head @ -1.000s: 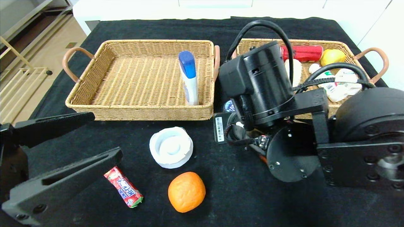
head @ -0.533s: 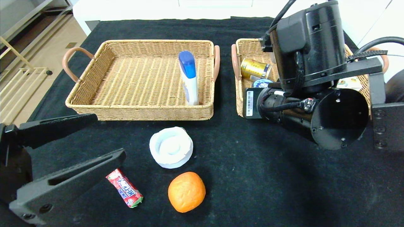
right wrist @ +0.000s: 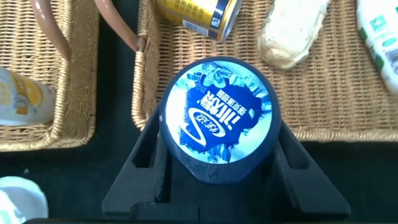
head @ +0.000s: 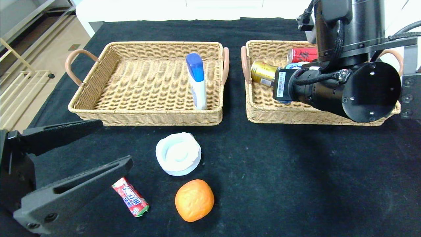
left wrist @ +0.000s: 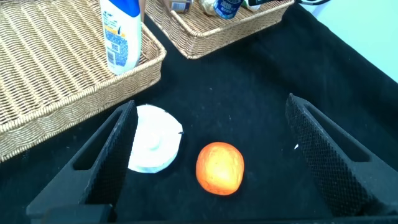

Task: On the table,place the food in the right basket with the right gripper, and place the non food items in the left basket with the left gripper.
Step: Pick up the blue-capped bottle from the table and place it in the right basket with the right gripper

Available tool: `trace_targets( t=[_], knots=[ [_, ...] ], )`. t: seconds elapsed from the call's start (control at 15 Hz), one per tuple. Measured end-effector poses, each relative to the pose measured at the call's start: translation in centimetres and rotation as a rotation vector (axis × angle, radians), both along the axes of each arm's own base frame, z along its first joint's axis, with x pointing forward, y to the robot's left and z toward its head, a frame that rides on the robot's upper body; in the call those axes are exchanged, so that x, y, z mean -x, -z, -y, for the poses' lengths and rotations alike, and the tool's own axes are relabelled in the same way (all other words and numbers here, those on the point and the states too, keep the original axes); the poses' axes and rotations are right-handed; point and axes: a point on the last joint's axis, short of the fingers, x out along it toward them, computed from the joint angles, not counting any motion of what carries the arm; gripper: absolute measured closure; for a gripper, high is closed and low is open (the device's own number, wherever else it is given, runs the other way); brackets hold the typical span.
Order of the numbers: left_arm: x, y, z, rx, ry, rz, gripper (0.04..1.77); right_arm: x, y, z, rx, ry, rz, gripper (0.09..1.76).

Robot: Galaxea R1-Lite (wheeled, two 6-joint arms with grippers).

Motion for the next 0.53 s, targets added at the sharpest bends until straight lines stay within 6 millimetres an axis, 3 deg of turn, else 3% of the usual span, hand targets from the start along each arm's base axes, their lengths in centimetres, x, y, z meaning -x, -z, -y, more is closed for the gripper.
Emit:
trace_targets(
  t=[0.53],
  knots=[
    [0.1, -0.1, -0.1, 0.000, -0.002, 0.008, 0.09, -3.0, 0.2, 0.7, 0.007, 0.045, 0.003, 1.00]
  ],
)
